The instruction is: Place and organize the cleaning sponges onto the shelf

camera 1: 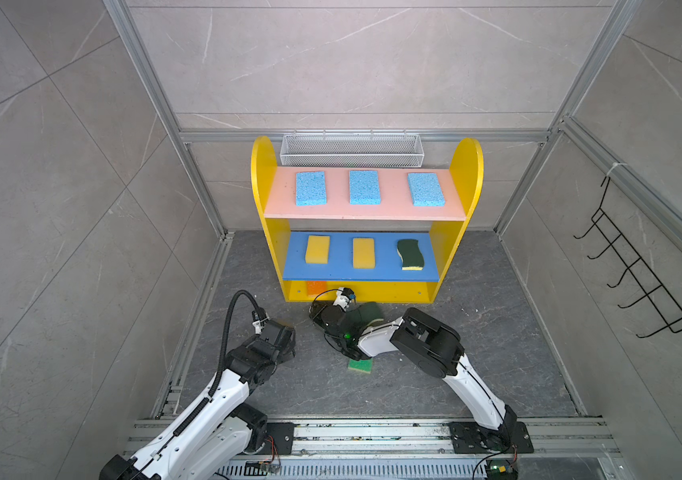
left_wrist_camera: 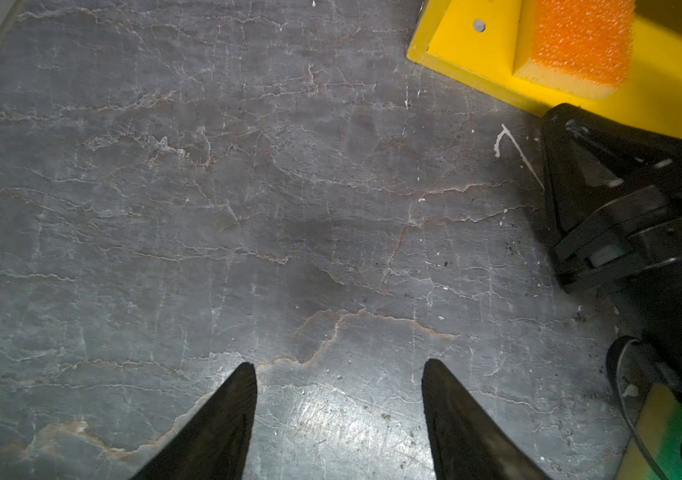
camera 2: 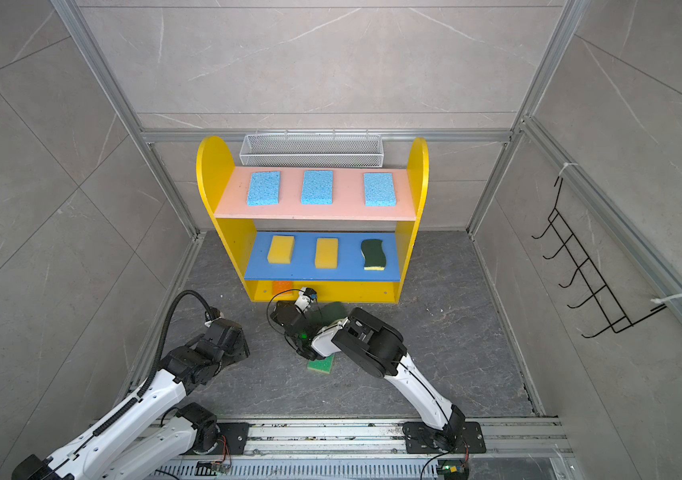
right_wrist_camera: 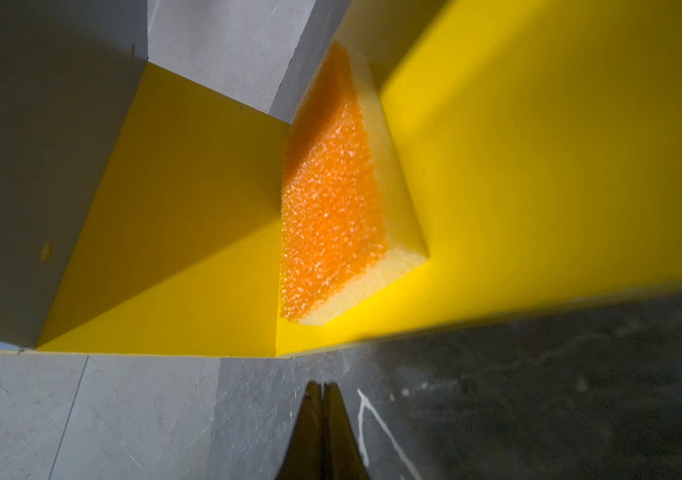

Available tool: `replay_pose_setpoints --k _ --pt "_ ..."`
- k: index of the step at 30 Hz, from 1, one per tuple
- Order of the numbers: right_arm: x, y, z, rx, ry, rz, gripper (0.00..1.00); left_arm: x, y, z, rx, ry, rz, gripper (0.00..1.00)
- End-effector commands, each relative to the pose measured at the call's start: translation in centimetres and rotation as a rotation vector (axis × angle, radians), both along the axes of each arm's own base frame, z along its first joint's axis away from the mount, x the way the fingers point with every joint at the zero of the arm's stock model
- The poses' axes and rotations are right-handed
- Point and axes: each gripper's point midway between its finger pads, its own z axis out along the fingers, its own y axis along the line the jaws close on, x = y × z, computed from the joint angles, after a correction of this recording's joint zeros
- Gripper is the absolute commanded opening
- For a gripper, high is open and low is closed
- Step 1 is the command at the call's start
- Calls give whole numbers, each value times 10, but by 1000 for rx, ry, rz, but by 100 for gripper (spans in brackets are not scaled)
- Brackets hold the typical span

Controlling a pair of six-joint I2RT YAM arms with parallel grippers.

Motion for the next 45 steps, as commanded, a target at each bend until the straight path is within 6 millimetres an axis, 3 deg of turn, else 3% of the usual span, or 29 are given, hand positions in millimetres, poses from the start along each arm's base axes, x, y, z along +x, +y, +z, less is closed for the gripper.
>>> replay_pose_setpoints --k 1,27,45 --pt "0 -16 -56 -118 83 -19 0 8 -1 9 -31 -46 29 66" --pt "9 -5 -58 -101 111 -48 0 3 7 16 -35 -65 58 67" --pt "11 5 -61 -44 157 -89 0 -1 9 11 -49 -58 74 67"
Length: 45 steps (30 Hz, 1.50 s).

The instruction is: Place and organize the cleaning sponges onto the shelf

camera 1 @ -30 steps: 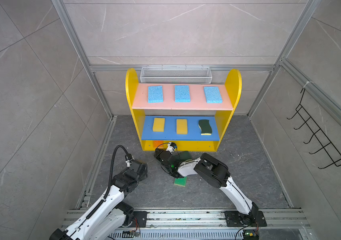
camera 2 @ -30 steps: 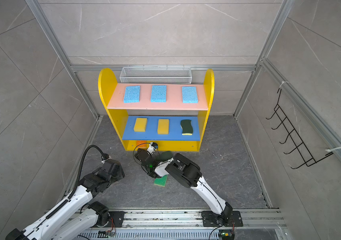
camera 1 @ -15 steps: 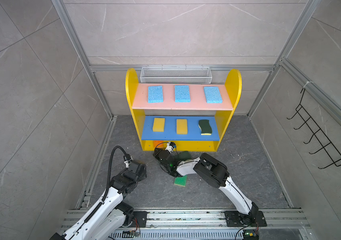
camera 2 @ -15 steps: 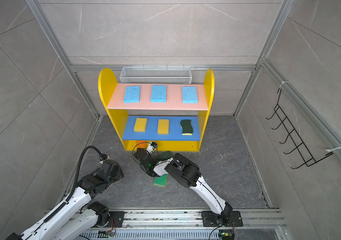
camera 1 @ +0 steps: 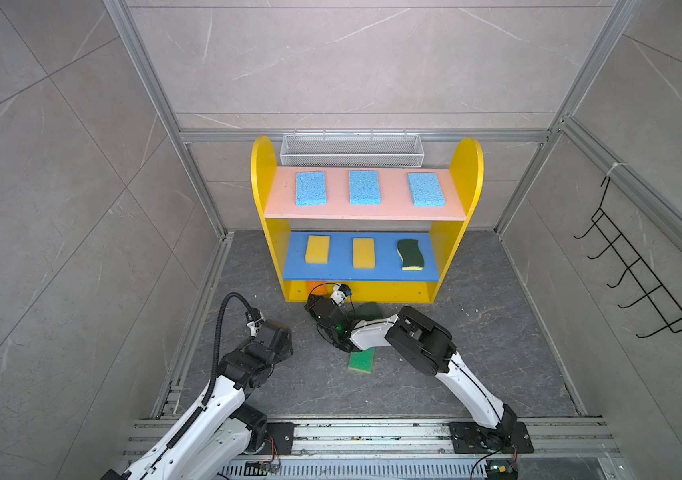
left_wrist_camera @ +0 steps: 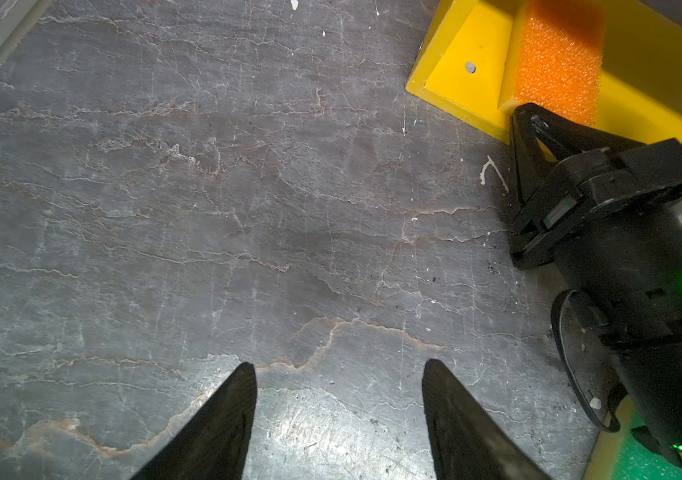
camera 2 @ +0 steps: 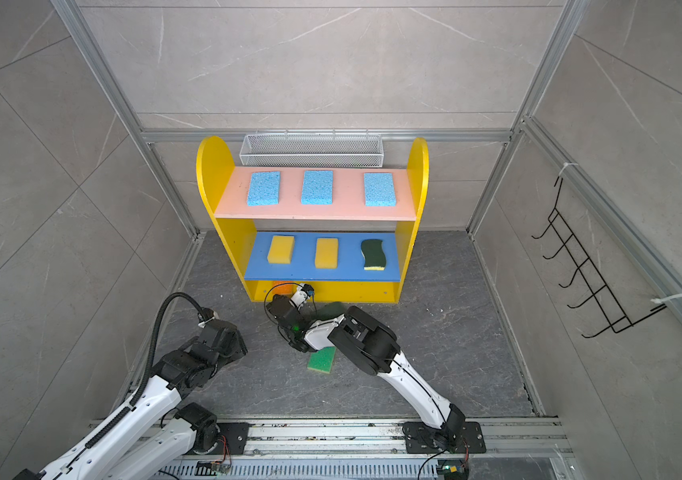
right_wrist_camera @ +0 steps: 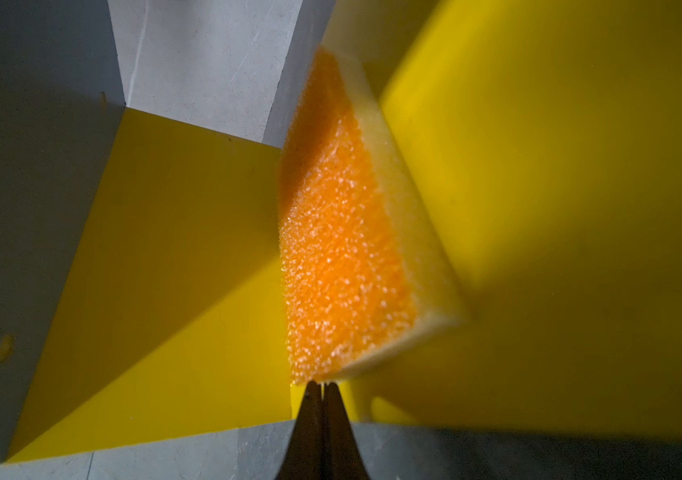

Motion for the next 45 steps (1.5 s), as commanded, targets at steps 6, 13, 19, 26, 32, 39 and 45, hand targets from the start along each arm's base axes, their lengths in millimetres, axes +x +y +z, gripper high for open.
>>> replay_pose_setpoints --k 6,13,19,26,32,39,45 --pt "-13 -8 -61 -130 94 3 0 -3 5 -4 -10 -1 31 67" --pt "-12 -8 -63 -133 92 2 0 -4 5 -6 -8 6 29 67" --pt "-10 -6 -64 -131 88 4 0 -5 5 -7 -13 9 32 67" --pt "-9 -4 -61 -125 87 4 0 -7 5 -14 -17 22 39 67" --pt "-8 -4 -60 -120 88 2 0 -8 5 -16 -19 29 41 67" --pt "-9 -3 -76 -142 108 15 0 -10 6 -17 -22 31 46 67" --pt "-10 -2 -77 -141 113 21 0 -11 7 -19 -21 35 49 67"
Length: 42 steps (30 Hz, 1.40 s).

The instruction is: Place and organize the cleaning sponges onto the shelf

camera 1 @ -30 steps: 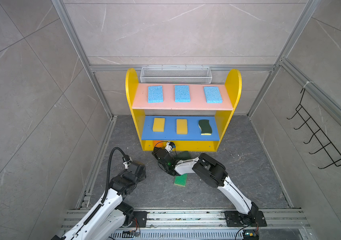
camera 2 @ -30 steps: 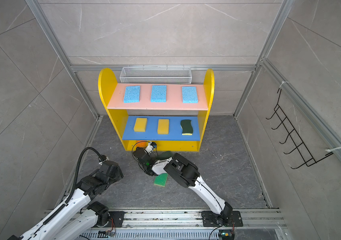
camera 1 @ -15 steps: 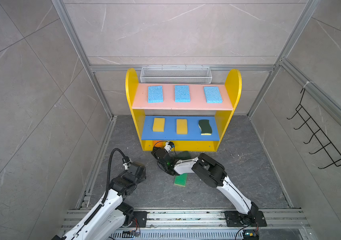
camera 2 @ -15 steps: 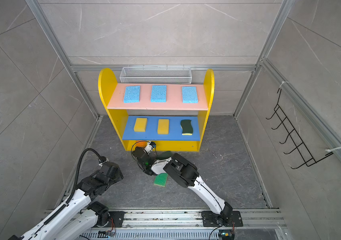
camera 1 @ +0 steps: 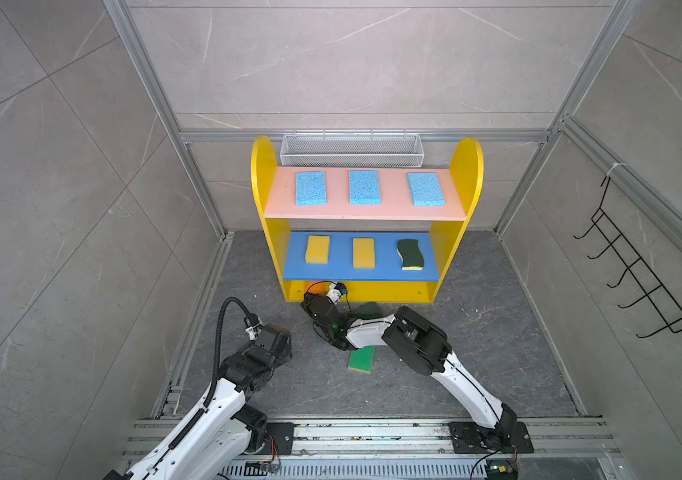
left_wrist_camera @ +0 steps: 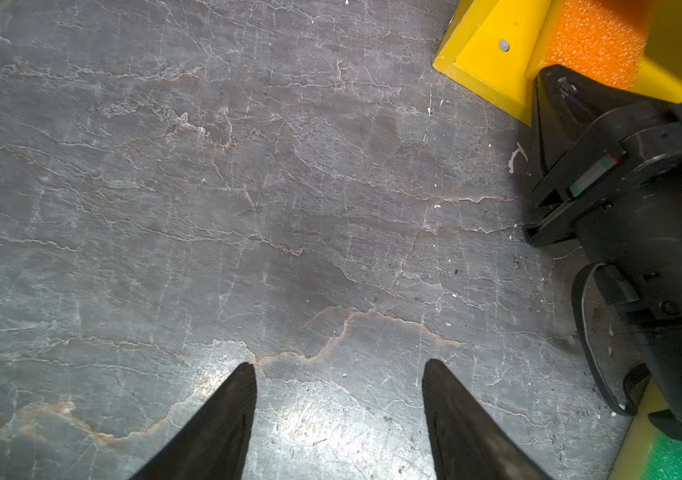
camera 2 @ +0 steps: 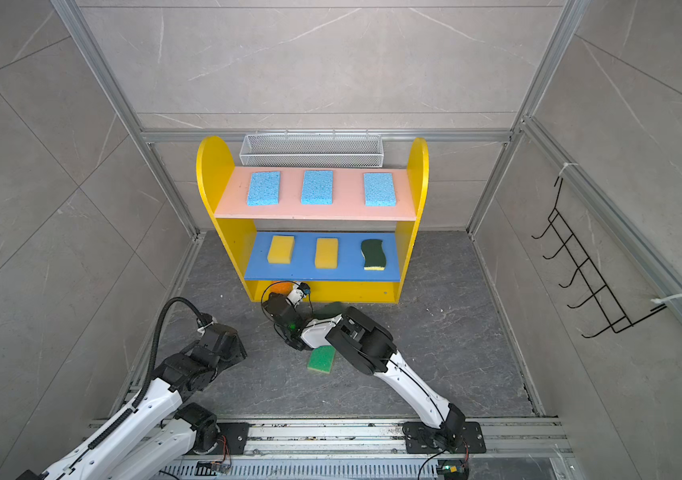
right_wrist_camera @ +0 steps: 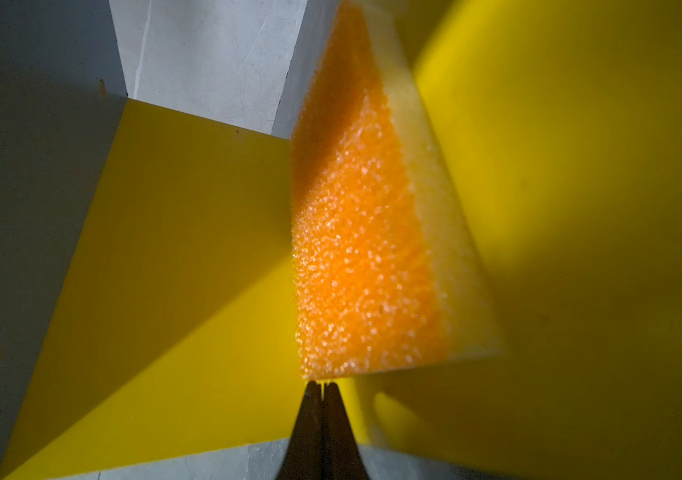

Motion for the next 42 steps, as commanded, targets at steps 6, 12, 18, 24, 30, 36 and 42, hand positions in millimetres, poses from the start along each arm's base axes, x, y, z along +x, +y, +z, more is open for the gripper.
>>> replay_pose_setpoints --k 6,12,18,24,30,36,42 --pt "-17 -16 -73 -167 97 33 0 -2 2 -3 -10 5 15 67" --pt "-23 -16 -56 -174 61 71 0 -4 3 -4 -9 10 17 67" --pt "-39 -24 -44 -219 24 110 0 -7 5 -3 -17 -3 28 67" --pt "-54 -40 -38 -222 16 113 0 -8 5 -2 -26 -5 31 67" --pt "-71 -64 -20 -288 -6 137 0 -9 5 0 -24 -2 31 67" --pt "-89 -84 1 -330 -48 182 0 -8 3 1 -35 -6 28 67" --pt "-105 -55 52 -348 -168 364 0 -9 2 -2 -46 9 28 67"
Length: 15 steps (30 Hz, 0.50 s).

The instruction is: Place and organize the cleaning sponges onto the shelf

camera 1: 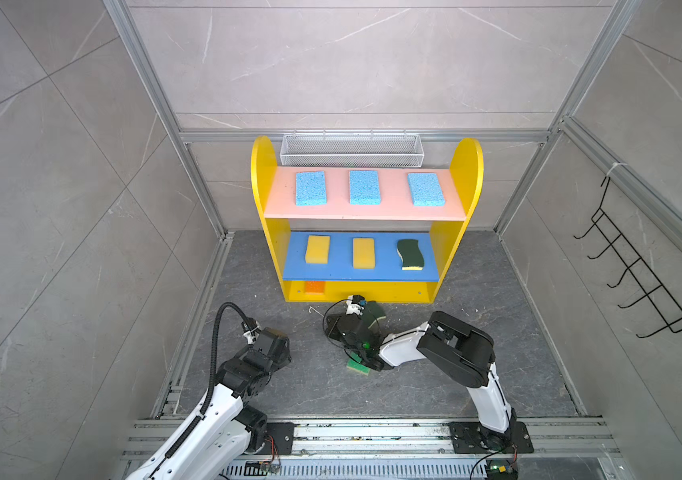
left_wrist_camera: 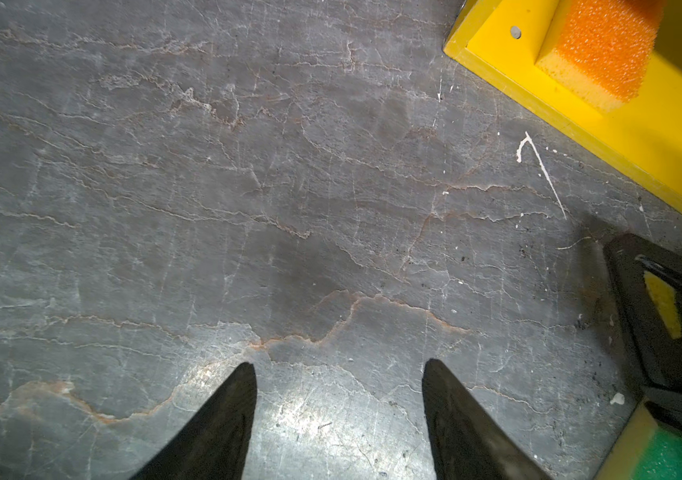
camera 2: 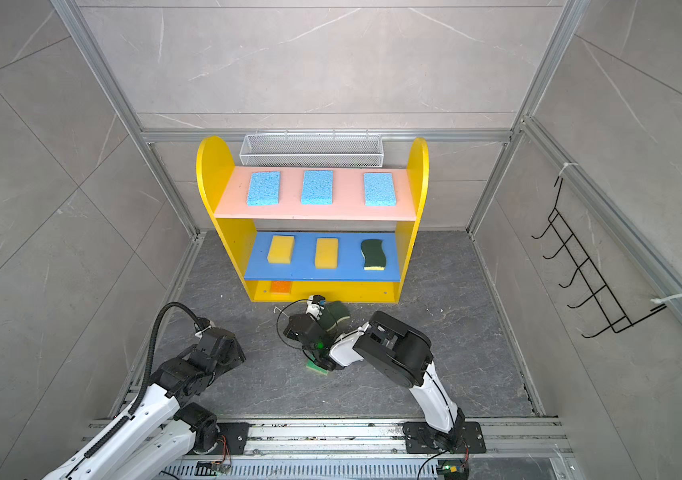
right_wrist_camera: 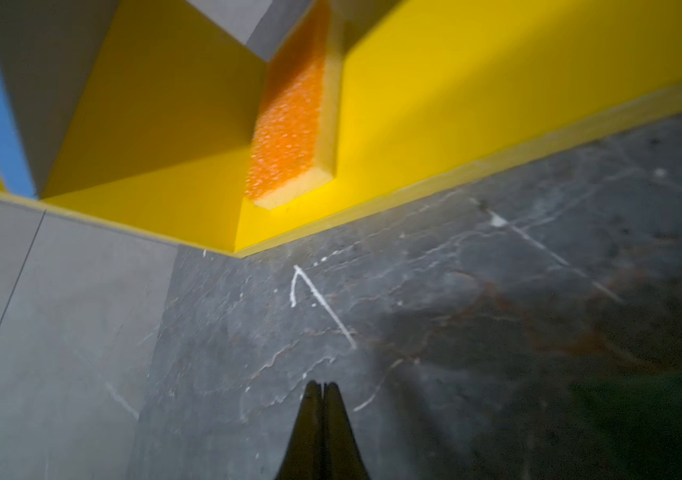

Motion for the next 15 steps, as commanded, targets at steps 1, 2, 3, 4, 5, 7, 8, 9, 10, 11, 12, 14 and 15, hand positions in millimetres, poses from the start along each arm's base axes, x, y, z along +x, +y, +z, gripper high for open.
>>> replay_pose_setpoints --k 1,2,3,4,5,7,8,9,10,11,12,14,15 --pt "-13 19 45 -10 -80 129 0 0 1 2 -13 1 16 67" --pt "-16 19 51 -18 -85 141 0 0 1 3 -11 2 14 67" --pt "-18 19 56 -27 -89 150 0 0 0 4 -9 3 10 67" --pt "-21 17 61 -41 -88 156 0 0 0 5 -6 2 4 67" --pt "-24 15 67 -54 -89 163 0 1 0 7 -3 3 -1 67" --pt "-28 8 76 -93 -85 167 0 2 -2 10 -1 4 -20 67" --pt "-30 3 81 -116 -88 166 0 3 -4 12 1 7 -35 67" --pt "-32 -1 86 -131 -94 167 0 4 -6 13 2 8 -50 67" --pt "-35 -8 89 -149 -92 163 1 5 -9 15 0 12 -68 67" --pt "-36 -14 93 -160 -94 156 5 5 -11 16 0 13 -83 68" --pt "-38 -21 97 -175 -93 147 10 6 -13 17 1 16 -100 68" --pt "-43 -39 102 -194 -91 121 24 7 -19 20 -7 15 -143 68" --pt "-44 -47 104 -197 -89 112 29 8 -22 22 -13 8 -163 69"
